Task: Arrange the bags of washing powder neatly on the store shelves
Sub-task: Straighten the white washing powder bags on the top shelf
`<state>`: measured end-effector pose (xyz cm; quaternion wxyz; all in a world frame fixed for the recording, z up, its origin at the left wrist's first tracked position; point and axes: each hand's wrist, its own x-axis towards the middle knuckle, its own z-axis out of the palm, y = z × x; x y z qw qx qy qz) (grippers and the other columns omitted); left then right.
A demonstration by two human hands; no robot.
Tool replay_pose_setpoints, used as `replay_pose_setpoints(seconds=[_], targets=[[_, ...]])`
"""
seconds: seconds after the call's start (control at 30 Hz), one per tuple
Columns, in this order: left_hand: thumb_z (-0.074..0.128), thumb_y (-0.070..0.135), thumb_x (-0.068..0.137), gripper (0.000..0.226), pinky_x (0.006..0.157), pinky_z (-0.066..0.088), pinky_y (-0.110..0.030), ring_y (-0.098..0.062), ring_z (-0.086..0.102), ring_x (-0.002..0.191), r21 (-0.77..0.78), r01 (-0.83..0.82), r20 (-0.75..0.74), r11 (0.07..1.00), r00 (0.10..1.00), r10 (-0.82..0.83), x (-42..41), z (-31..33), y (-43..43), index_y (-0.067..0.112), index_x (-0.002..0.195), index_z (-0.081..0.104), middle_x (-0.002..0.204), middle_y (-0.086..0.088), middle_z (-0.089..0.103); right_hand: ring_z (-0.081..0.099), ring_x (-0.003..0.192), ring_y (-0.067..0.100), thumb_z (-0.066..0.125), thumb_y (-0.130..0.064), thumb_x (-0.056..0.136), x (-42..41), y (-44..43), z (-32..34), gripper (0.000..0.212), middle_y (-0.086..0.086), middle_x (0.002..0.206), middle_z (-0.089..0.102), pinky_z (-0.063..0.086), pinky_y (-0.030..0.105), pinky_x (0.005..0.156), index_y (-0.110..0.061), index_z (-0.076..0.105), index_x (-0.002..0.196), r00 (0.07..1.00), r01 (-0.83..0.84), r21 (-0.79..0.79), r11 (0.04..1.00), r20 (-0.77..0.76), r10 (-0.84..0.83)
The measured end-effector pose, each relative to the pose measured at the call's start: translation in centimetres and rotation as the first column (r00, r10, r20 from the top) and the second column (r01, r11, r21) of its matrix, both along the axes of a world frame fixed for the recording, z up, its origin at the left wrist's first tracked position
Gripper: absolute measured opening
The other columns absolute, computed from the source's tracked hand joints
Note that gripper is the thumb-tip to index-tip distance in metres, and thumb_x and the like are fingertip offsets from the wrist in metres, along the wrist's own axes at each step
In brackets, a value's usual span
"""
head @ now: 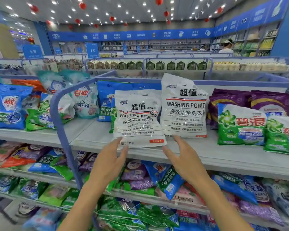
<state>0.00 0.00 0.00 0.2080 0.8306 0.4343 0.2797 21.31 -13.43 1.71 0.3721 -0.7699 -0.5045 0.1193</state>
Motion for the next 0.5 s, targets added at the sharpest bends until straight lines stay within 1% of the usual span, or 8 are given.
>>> replay_pose_setpoints(seconds=[0.1,0.17,0.2,0.27,0.33,0.4,0.47,0.5], targets=[[0.038,0.058,0.103,0.066,0.117,0.031,-0.040,-0.021,0.036,0.146,-0.012,-0.052,0.014,0.999,0.999,0.052,1.4,-0.3,4.3,0.021,0.157,0.032,0.158,-0.001,0.042,0.035,0.148,0.018,0.047,-0.068,0.096,1.8,4.1,0.0,0.080,-0.007,0.165,0.030,0.033,0.041,0.120,-0.028,0.024,0.161,0.998,0.006,0.012,1.000,-0.067,-0.005],[0.033,0.068,0.099,0.072,0.111,0.036,-0.041,-0.026,0.044,0.137,-0.045,-0.088,-0.045,0.995,0.995,0.086,2.5,-0.5,7.3,0.021,0.153,0.038,0.149,-0.004,0.050,0.033,0.149,0.018,0.049,-0.066,0.097,2.9,6.7,0.2,0.080,-0.004,0.166,0.030,0.030,0.038,0.118,-0.024,0.026,0.161,0.994,-0.002,-0.023,1.000,-0.107,-0.001],[0.030,0.073,0.096,0.075,0.108,0.038,-0.042,-0.027,0.047,0.132,-0.068,-0.097,-0.078,0.993,0.993,0.092,3.2,-0.6,8.7,0.021,0.149,0.041,0.144,-0.005,0.053,0.036,0.147,0.019,0.049,-0.065,0.097,3.4,8.0,0.1,0.079,-0.002,0.164,0.034,0.031,0.036,0.114,-0.021,0.029,0.159,0.991,-0.004,-0.039,0.999,-0.133,-0.001],[0.032,0.072,0.096,0.071,0.104,0.039,-0.043,-0.029,0.049,0.129,-0.145,-0.117,-0.113,0.982,0.988,0.101,4.3,-0.5,10.6,0.022,0.145,0.043,0.141,-0.005,0.055,0.044,0.138,0.024,0.048,-0.069,0.096,4.4,10.6,-0.2,0.078,0.004,0.156,0.042,0.035,0.034,0.102,-0.015,0.038,0.151,0.987,-0.004,-0.106,0.994,-0.158,-0.013],[0.038,0.069,0.097,0.066,0.099,0.040,-0.040,-0.029,0.053,0.128,-0.230,-0.145,-0.115,0.962,0.986,0.121,5.4,-0.5,12.2,0.025,0.146,0.041,0.142,-0.003,0.056,0.048,0.128,0.027,0.045,-0.082,0.087,4.7,13.1,-0.4,0.089,0.009,0.151,0.041,0.041,0.038,0.103,-0.011,0.046,0.141,0.986,0.000,-0.177,0.984,-0.164,-0.030],[0.045,0.076,0.090,0.066,0.095,0.044,-0.038,-0.026,0.060,0.120,-0.289,-0.155,-0.070,0.945,0.988,0.140,6.0,-0.6,13.8,0.032,0.140,0.049,0.135,0.002,0.063,0.047,0.131,0.029,0.046,-0.094,0.074,4.7,15.3,-0.5,0.111,0.012,0.152,0.033,0.043,0.048,0.108,-0.006,0.043,0.143,0.972,0.024,-0.210,0.977,-0.225,-0.072],[0.060,0.081,0.078,0.066,0.099,0.050,-0.043,-0.021,0.067,0.109,-0.450,-0.126,0.059,0.884,0.984,0.170,6.3,-0.3,15.5,0.034,0.125,0.062,0.122,0.008,0.071,0.039,0.140,0.032,0.055,-0.098,0.060,4.5,16.6,0.0,0.133,0.013,0.158,0.025,0.040,0.050,0.113,-0.004,0.031,0.151,0.945,0.036,-0.222,0.974,-0.309,-0.105],[0.069,0.079,0.072,0.067,0.099,0.052,-0.044,-0.018,0.071,0.104,-0.556,-0.089,0.150,0.826,0.967,0.205,6.5,0.0,16.2,0.032,0.120,0.067,0.114,0.011,0.074,0.035,0.144,0.032,0.060,-0.095,0.059,4.3,17.1,0.3,0.135,0.012,0.160,0.023,0.038,0.049,0.113,-0.005,0.028,0.154,0.936,0.016,-0.233,0.972,-0.338,-0.097]])
